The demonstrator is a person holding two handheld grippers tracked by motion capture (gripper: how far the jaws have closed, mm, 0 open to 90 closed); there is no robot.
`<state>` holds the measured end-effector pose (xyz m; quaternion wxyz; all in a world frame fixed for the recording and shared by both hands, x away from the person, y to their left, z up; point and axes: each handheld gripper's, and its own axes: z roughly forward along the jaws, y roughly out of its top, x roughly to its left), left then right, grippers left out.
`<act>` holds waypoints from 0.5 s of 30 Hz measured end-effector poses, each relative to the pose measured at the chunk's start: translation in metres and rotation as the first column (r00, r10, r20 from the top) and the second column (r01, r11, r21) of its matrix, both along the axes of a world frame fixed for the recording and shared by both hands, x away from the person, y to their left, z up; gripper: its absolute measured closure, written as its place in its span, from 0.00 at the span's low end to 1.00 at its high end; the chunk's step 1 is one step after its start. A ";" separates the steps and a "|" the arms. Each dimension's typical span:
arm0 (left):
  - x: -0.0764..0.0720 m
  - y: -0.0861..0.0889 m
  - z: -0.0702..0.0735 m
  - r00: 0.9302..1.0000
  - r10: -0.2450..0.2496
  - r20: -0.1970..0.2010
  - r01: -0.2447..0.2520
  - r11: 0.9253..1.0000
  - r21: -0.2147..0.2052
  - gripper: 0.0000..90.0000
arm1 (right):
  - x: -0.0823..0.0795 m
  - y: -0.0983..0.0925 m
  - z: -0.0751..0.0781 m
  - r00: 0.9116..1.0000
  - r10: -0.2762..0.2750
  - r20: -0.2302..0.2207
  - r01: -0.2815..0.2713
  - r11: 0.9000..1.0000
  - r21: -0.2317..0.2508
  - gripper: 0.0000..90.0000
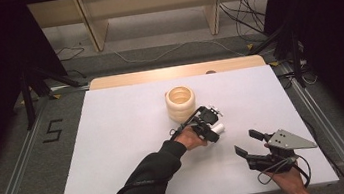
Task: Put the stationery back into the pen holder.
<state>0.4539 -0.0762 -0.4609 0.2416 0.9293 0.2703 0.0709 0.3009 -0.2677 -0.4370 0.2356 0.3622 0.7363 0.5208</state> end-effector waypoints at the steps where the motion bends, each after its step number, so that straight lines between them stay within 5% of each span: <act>1: 0.000 -0.002 0.000 1.000 -0.001 -0.004 0.001 1.000 0.005 0.62 | 0.000 0.000 0.000 1.000 0.000 0.000 0.000 1.000 -0.003 0.29; 15: 0.002 -0.009 -0.002 0.999 -0.020 -0.027 0.022 0.998 0.063 0.76 | 0.000 0.000 -0.001 1.000 0.000 -0.006 0.000 1.000 0.003 0.29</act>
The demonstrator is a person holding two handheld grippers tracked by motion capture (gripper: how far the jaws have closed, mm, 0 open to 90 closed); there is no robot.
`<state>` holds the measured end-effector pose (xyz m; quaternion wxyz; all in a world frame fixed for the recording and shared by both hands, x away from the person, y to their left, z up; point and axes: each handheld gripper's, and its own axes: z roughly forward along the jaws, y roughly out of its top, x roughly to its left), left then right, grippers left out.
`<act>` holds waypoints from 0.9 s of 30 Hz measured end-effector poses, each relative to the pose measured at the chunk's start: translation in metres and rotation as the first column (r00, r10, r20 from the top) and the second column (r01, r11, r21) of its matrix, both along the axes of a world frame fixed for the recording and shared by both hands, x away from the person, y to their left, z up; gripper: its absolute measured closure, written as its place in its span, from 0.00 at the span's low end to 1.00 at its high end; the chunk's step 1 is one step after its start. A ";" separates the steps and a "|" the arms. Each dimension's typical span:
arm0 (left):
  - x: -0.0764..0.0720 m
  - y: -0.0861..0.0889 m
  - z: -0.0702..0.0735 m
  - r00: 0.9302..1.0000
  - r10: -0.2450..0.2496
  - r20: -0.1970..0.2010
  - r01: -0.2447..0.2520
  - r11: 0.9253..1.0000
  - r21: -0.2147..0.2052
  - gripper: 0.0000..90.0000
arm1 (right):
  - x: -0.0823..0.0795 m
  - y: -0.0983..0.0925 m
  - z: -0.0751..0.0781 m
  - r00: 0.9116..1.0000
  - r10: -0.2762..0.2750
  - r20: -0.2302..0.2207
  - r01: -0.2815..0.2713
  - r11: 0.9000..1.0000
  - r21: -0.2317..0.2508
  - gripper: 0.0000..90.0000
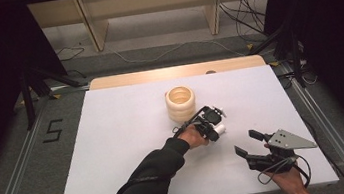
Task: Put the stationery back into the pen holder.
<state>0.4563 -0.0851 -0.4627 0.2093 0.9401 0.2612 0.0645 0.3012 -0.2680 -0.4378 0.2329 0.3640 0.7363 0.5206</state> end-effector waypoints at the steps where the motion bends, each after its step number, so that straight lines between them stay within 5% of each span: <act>1: 0.001 0.000 0.000 1.000 -0.005 -0.001 0.005 1.000 0.001 0.77 | 0.000 0.000 0.000 1.000 0.000 0.000 0.000 1.000 0.000 0.29; 9: 0.003 0.008 0.003 1.000 -0.007 0.001 0.007 0.999 -0.041 0.78 | -0.001 0.002 -0.001 1.000 0.005 -0.001 -0.005 1.000 -0.005 0.29; 15: 0.003 0.025 0.015 1.000 0.024 0.009 -0.022 0.990 -0.142 0.78 | -0.001 0.001 0.000 1.000 0.004 0.000 -0.004 1.000 -0.006 0.29; 18: 0.002 0.038 0.023 0.999 0.047 0.012 -0.044 0.976 -0.213 0.78 | -0.001 0.001 -0.001 1.000 0.002 -0.002 -0.002 1.000 -0.004 0.29; 22: 0.000 0.054 0.032 0.994 0.108 0.021 -0.097 0.948 -0.302 0.78 | -0.001 0.001 0.000 1.000 -0.001 0.000 0.001 1.000 -0.006 0.29; 27: -0.002 0.070 0.044 0.986 0.153 0.062 -0.121 0.924 -0.363 0.78 | -0.001 0.002 -0.001 1.000 0.001 0.000 -0.001 1.000 -0.009 0.29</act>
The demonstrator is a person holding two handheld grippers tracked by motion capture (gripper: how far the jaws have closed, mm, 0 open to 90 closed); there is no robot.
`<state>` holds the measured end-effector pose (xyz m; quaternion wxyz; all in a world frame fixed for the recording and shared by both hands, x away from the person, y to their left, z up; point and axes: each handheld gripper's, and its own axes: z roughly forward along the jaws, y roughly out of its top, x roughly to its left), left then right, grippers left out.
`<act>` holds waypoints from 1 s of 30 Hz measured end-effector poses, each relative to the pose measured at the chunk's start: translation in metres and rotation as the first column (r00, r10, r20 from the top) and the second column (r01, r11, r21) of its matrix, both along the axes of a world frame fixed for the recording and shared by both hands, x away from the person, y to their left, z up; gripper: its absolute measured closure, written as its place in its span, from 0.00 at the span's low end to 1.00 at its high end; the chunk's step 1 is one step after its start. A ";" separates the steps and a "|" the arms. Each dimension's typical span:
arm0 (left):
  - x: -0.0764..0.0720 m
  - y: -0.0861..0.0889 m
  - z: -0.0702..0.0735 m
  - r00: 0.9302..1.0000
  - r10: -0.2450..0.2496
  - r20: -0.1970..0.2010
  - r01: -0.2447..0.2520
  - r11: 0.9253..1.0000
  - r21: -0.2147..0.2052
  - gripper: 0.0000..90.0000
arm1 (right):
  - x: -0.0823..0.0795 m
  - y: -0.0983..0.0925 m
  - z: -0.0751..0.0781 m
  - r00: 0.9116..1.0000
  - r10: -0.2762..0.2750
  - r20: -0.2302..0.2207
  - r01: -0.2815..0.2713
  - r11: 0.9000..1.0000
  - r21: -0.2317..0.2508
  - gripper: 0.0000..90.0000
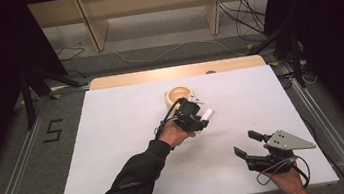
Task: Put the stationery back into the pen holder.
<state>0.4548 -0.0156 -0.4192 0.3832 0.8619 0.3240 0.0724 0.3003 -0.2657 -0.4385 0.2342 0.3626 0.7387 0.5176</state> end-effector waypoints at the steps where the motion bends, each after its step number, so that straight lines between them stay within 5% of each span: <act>1: 0.000 0.003 0.002 1.000 -0.001 0.012 0.001 1.000 -0.002 0.78 | 0.000 0.000 0.000 1.000 0.000 -0.001 0.000 1.000 0.000 0.29; 8: -0.002 0.016 0.012 0.995 0.063 0.075 -0.056 0.994 -0.098 0.78 | 0.000 0.000 0.000 1.000 -0.001 -0.002 0.001 1.000 0.001 0.29; 19: -0.005 0.029 0.019 0.983 0.140 0.120 -0.111 0.969 -0.221 0.78 | 0.000 0.000 0.000 1.000 -0.002 0.001 0.002 1.000 0.000 0.29; 30: -0.001 0.039 0.030 0.961 0.216 0.170 -0.156 0.937 -0.311 0.78 | -0.001 -0.001 0.000 1.000 -0.003 0.002 0.003 1.000 -0.002 0.29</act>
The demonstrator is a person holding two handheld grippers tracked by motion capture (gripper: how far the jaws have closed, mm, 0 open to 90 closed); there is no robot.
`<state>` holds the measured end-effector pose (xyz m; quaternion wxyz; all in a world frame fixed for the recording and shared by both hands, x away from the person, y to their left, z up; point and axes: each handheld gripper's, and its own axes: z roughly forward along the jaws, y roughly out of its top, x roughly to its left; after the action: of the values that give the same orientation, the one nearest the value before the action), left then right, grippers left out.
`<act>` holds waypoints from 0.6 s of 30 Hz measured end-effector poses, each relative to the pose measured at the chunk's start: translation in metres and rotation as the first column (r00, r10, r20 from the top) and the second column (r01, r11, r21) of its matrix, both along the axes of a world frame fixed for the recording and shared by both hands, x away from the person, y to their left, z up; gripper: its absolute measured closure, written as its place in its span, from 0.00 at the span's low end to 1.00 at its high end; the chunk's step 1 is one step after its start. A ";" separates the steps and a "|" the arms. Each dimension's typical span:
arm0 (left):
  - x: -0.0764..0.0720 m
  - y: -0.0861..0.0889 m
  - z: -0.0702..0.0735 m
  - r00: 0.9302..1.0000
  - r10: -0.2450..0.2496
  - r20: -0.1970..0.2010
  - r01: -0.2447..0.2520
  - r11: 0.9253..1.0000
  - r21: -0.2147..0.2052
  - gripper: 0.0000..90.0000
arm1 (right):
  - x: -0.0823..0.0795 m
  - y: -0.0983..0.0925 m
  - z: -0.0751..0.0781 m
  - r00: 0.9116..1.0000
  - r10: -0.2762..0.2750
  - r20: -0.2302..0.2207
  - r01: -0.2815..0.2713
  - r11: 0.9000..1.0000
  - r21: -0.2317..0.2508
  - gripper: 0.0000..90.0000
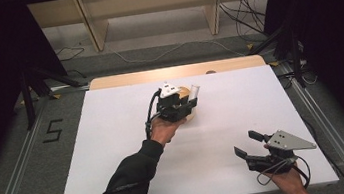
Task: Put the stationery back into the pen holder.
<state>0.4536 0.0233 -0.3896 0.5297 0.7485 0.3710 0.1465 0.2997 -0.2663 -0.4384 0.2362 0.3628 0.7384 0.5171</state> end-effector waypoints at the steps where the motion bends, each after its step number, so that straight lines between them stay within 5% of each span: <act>1: 0.000 0.001 0.000 1.000 0.005 0.004 -0.005 1.000 -0.006 0.78 | 0.000 0.000 0.000 1.000 0.000 -0.001 0.000 1.000 -0.001 0.29; 18: 0.015 0.021 0.006 0.990 0.129 0.055 -0.123 0.987 -0.103 0.78 | 0.001 0.000 -0.001 1.000 -0.002 -0.007 0.002 1.000 0.002 0.29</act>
<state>0.4686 0.0445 -0.3838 0.5672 0.6913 0.4081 0.1840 0.3003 -0.2665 -0.4394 0.2337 0.3654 0.7383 0.5165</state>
